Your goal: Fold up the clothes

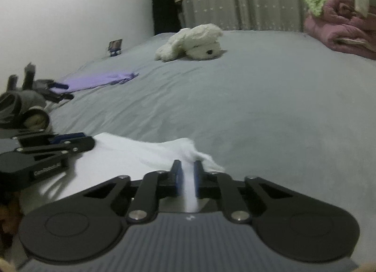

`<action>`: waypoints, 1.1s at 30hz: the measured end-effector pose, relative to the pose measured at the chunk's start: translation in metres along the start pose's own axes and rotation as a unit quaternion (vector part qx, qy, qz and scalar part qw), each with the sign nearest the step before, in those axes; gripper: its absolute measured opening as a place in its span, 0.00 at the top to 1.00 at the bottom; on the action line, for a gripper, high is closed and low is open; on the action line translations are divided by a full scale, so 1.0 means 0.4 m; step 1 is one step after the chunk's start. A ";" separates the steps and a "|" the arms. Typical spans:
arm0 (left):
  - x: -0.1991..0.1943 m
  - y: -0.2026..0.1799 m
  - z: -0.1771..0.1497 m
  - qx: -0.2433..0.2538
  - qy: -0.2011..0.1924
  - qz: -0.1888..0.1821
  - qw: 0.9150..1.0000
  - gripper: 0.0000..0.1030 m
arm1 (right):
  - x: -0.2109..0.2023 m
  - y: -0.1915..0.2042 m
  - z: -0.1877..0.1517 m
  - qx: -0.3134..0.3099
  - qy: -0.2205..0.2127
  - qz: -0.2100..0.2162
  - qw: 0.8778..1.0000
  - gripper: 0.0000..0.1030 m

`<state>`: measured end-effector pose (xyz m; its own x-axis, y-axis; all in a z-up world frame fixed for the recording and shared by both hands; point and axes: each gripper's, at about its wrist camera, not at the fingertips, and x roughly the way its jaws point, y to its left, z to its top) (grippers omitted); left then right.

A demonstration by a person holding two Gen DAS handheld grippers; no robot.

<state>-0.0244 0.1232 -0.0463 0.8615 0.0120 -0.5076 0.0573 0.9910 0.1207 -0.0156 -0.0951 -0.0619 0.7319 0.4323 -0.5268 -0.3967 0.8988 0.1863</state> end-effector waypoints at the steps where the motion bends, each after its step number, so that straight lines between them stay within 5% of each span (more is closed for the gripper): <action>1: -0.003 0.006 0.002 -0.009 0.001 -0.001 1.000 0.85 | -0.002 -0.006 0.001 0.005 -0.002 -0.001 1.000 0.91; 5: -0.040 0.027 0.008 -0.029 -0.009 -0.009 0.999 0.85 | -0.022 0.015 0.012 -0.003 -0.015 0.003 1.000 0.76; 12: -0.114 0.039 -0.009 -0.017 -0.018 -0.067 0.997 0.81 | -0.069 0.111 0.001 -0.047 -0.009 0.058 0.997 0.74; 20: -0.153 0.016 -0.047 0.032 -0.004 -0.137 0.990 0.80 | -0.052 0.173 -0.029 -0.091 0.031 0.045 0.994 0.69; 33: -0.157 0.057 -0.094 0.052 0.006 -0.165 0.985 0.79 | -0.080 0.162 -0.052 -0.100 0.037 0.050 0.993 0.68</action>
<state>-0.0962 0.1501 -0.0436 0.7814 -0.3063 -0.5437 0.3848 0.9224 0.0334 -0.0764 -0.0522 -0.0501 0.6436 0.5047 -0.5753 -0.5729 0.8162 0.0751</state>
